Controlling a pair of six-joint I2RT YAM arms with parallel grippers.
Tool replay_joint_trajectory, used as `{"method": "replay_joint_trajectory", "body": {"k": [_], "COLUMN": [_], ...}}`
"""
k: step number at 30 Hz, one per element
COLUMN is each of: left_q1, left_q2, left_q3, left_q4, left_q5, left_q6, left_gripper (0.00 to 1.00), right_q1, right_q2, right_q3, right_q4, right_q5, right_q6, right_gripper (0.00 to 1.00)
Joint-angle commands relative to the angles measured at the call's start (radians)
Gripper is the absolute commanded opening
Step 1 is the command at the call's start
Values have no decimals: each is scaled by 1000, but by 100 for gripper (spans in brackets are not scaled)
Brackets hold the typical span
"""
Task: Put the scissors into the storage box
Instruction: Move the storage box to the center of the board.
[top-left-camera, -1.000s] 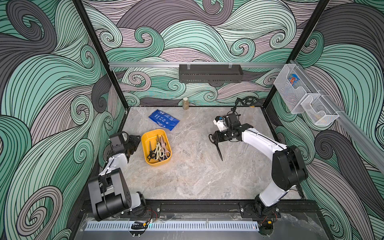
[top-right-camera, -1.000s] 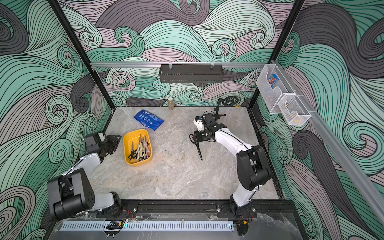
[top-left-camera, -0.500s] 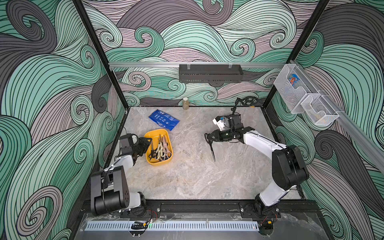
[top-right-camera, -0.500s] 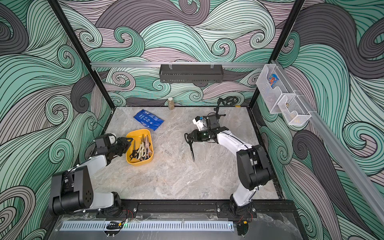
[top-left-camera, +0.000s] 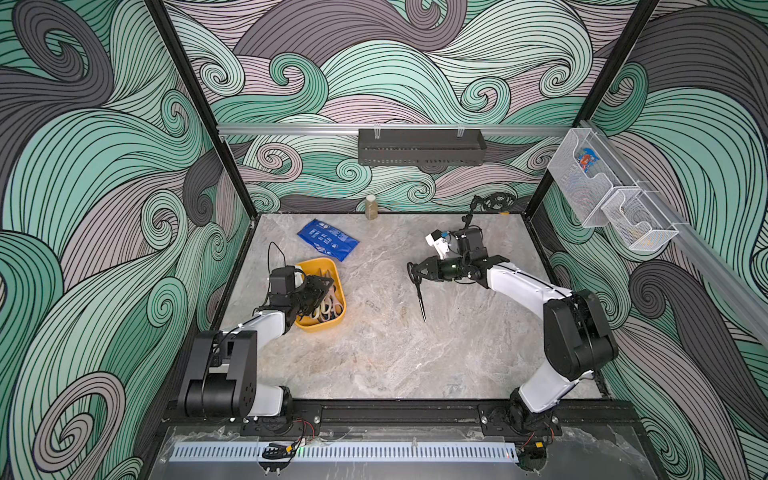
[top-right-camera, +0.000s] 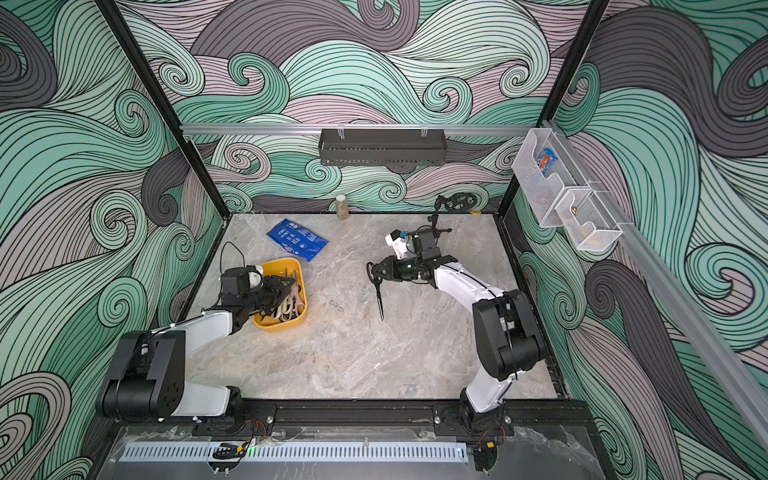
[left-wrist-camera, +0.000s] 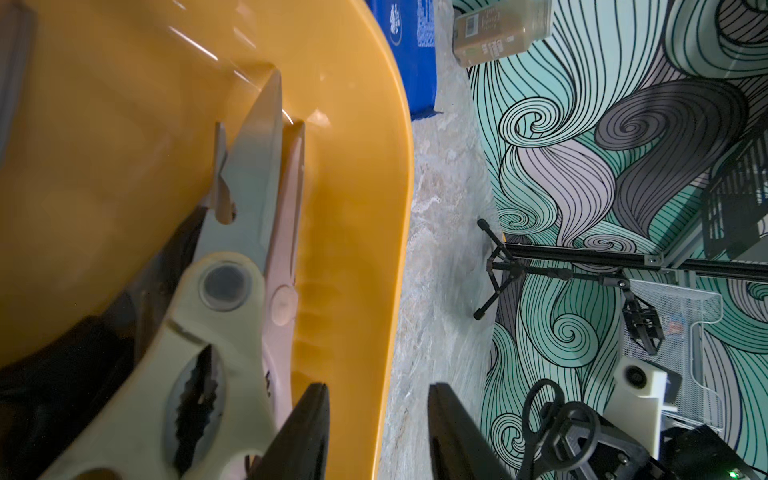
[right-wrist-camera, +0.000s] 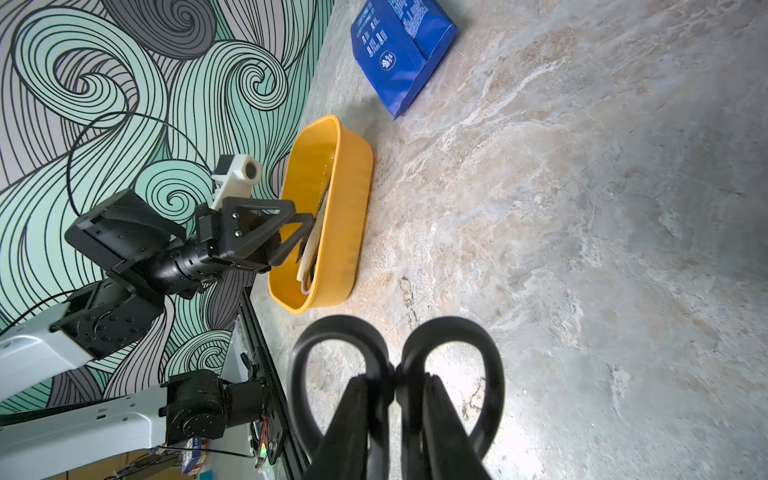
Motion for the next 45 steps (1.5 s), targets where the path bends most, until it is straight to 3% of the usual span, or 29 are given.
{"method": "replay_joint_trajectory", "body": {"k": [1,11,28,35,40,45], "left_q1": [-47,-114,-425,-392,-296,-151], "left_q2": [58,115,359,330,209,66], "left_q3": [27,66,247,361,408,367], "left_q4": [31,48,224,176,-2,-171], "left_q5": [-30,-42,-25,7,-25,-106], "left_q6": [-22,-38,-224,-214,-76,77], "left_gripper": [42,42,41,42,45,45], "right_q1": [-4,-4,-68,-71,-46,30], "right_q2": [-19,-30,-97,-105,-98,-47], "right_q3": [0,-7,-41,-46,-26,37], "right_q4": [33,33,31,31,35,56], "right_q5": [-25,-22,-24,-18,18,67], "right_q6": [19,14,19,25,35,64], "right_gripper": [0,0,0,0,0,0]}}
